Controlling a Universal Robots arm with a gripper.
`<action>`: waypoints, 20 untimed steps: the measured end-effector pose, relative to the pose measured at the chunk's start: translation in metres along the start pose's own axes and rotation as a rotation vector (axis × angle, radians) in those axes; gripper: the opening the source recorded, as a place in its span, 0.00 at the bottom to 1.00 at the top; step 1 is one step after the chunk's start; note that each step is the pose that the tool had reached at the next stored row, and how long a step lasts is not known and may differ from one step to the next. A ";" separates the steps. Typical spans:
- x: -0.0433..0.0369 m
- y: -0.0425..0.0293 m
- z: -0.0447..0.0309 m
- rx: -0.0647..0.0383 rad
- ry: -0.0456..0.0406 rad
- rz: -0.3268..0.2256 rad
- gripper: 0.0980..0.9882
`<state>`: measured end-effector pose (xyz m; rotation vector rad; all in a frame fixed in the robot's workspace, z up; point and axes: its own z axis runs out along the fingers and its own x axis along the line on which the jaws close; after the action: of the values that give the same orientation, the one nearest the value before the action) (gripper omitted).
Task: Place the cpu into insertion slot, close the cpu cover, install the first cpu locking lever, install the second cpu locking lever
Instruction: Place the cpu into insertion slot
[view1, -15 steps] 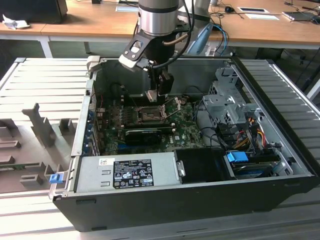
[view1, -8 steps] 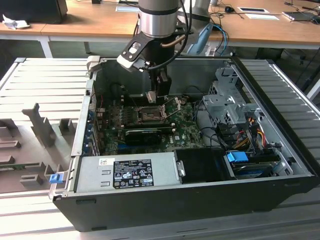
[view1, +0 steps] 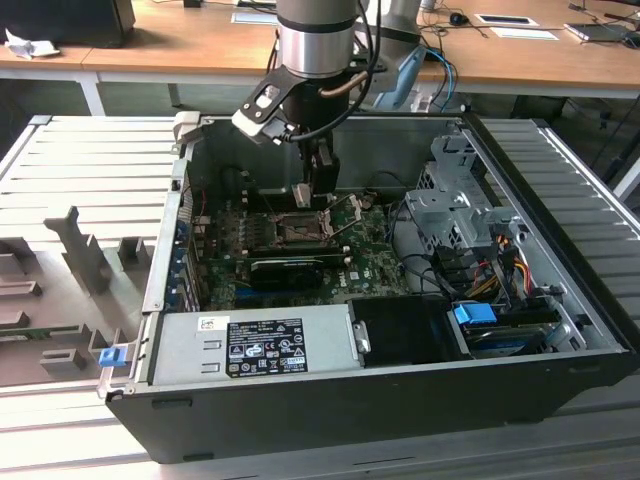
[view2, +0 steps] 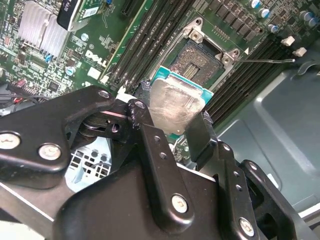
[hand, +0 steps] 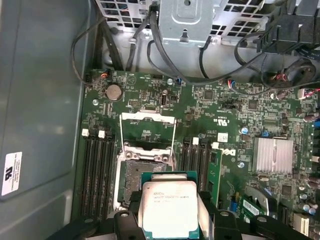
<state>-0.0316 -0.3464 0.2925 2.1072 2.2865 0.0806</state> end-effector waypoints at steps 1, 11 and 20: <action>0.0000 0.0000 0.0004 0.000 -0.0003 0.004 0.48; 0.0000 -0.0002 0.0038 0.000 -0.0015 0.026 0.48; -0.0001 -0.0005 0.0081 -0.001 -0.0022 0.038 0.48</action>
<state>-0.0316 -0.3464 0.2844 2.1496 2.2454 0.0797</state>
